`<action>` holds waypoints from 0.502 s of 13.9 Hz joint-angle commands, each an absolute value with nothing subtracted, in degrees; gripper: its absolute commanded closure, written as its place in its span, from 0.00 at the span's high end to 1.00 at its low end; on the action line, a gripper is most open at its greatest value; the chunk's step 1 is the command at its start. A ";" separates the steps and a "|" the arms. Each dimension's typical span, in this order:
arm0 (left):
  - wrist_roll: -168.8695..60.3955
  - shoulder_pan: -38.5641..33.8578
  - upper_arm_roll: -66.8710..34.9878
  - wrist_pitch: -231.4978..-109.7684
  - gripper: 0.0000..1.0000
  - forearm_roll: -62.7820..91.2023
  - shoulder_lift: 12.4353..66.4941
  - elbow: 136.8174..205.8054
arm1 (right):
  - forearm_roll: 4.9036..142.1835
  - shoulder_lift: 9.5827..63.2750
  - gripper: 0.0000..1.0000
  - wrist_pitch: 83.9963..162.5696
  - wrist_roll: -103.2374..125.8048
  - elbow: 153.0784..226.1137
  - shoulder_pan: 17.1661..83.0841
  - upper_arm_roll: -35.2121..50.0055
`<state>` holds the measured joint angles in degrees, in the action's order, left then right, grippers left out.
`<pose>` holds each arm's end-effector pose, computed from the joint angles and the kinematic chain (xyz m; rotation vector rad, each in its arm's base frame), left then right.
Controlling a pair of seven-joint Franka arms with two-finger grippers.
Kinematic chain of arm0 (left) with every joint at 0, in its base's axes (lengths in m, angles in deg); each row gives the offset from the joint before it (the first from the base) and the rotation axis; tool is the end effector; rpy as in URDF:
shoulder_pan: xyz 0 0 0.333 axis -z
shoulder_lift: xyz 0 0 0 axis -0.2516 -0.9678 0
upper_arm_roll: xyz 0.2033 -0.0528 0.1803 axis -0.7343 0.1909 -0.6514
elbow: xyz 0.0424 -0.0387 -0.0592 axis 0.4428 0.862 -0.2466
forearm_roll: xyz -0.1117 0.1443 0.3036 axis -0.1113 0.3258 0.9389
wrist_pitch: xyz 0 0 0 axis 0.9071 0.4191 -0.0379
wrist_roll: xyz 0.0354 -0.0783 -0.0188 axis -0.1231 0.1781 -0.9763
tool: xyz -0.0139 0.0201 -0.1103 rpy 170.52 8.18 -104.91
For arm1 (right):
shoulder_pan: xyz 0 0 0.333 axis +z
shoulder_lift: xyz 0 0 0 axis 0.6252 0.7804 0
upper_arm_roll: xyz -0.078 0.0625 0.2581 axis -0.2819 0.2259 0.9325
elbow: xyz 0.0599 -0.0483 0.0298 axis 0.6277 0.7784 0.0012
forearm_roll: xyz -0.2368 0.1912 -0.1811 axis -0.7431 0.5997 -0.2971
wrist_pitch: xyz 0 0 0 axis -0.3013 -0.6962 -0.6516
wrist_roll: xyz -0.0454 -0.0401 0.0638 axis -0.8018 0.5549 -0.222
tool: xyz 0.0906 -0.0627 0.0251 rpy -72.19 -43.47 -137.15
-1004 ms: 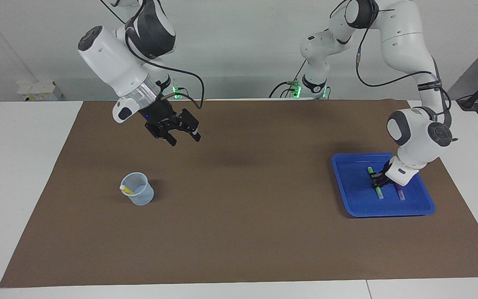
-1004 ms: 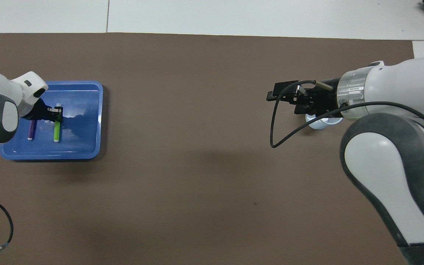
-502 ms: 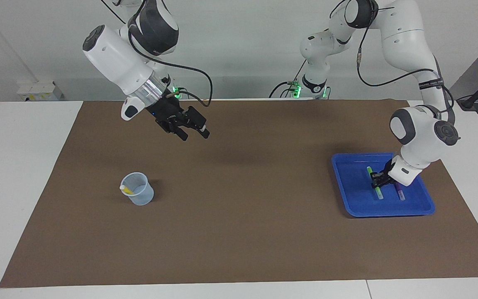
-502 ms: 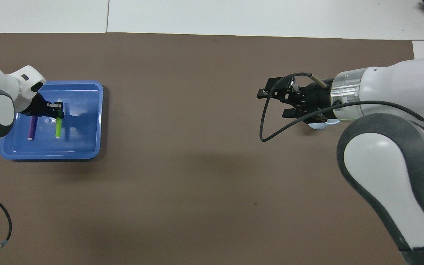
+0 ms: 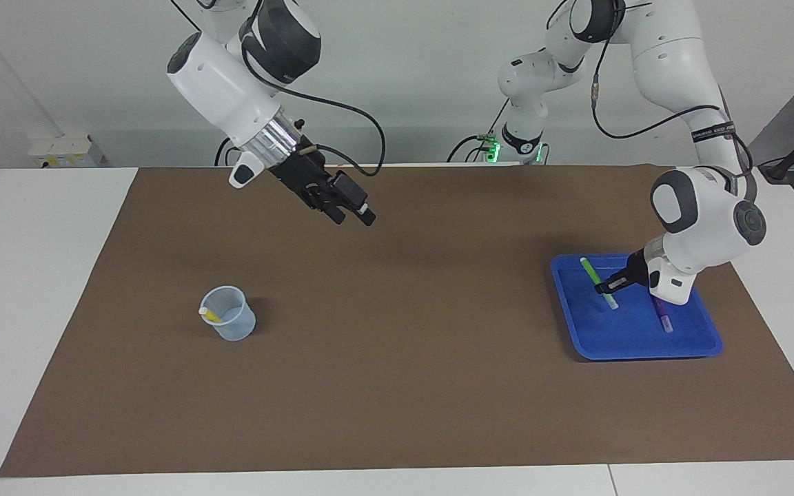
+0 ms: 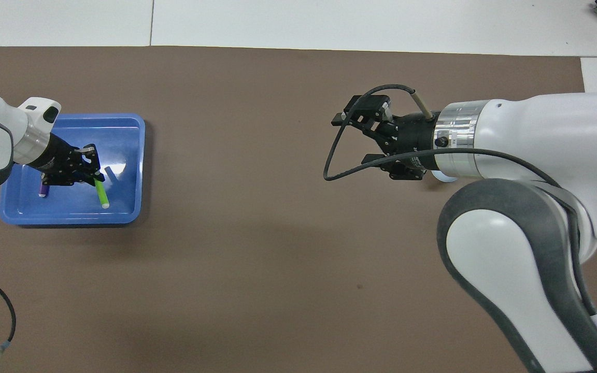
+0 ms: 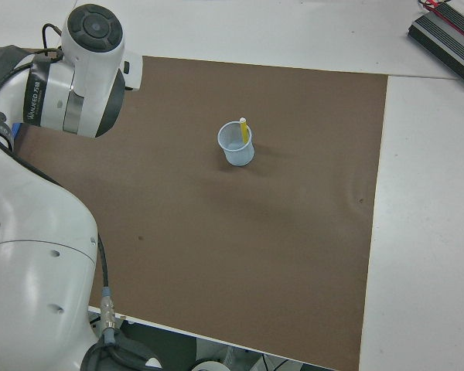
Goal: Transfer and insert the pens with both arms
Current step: 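Grasp the green pen with the left gripper while the right gripper withdraws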
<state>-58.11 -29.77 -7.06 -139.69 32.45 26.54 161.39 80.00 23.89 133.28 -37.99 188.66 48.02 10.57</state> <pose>0.5751 0.0311 0.3172 2.8828 0.6621 -0.4088 0.5347 0.2130 0.5303 -2.3080 0.8121 -0.0242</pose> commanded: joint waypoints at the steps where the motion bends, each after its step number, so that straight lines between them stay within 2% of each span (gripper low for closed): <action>1: -60.94 -28.64 -7.37 -134.66 0.00 31.61 28.87 162.40 | 81.27 23.20 1.00 136.28 -41.70 190.34 50.03 10.83; 7: -73.93 -27.14 -7.28 -127.89 0.00 19.60 30.27 162.48 | 81.27 23.90 1.00 144.79 -50.57 192.36 53.98 10.83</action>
